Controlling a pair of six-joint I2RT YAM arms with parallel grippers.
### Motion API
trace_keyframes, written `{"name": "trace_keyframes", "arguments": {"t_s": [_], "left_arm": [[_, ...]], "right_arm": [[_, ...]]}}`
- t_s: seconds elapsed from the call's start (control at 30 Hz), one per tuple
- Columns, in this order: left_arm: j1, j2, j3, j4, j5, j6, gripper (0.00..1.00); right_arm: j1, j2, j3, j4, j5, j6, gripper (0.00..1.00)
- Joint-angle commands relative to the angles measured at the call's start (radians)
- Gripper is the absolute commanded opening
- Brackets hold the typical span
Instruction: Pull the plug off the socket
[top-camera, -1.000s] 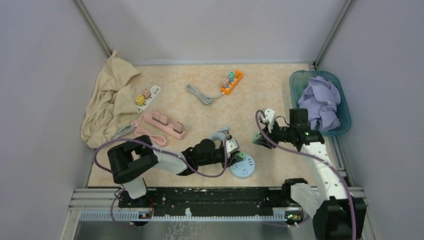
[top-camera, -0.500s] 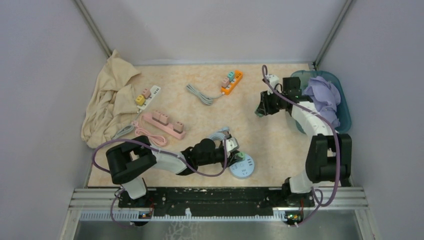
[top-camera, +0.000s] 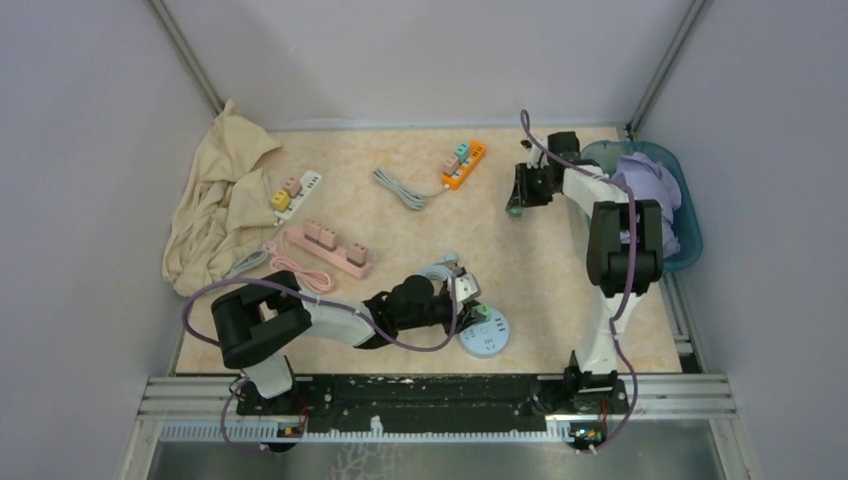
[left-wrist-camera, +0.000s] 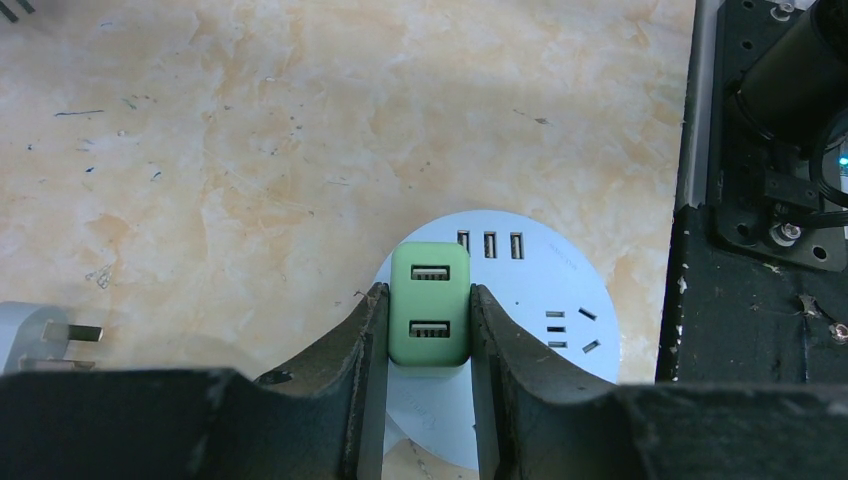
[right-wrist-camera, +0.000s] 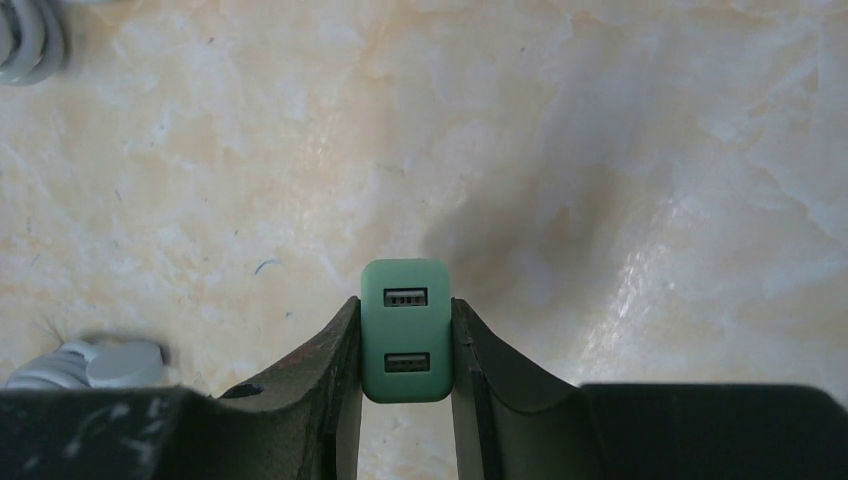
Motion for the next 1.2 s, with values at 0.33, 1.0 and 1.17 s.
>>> {"name": "trace_keyframes", "arguments": {"t_s": [0.33, 1.0, 1.17], "left_arm": [[0.011, 0.021, 0.024, -0.192, -0.001, -0.016, 0.01], [0.010, -0.044, 0.047, -0.199, -0.013, 0.084, 0.73], [0.010, -0.112, 0.004, -0.159, -0.008, 0.126, 0.74]], "right_arm": [[-0.012, 0.161, 0.241, -0.057, 0.085, 0.014, 0.49], [-0.034, -0.599, -0.117, -0.080, -0.458, -0.544, 0.98], [-0.030, -0.847, -0.439, -0.176, -0.779, -0.989, 0.99]]}}
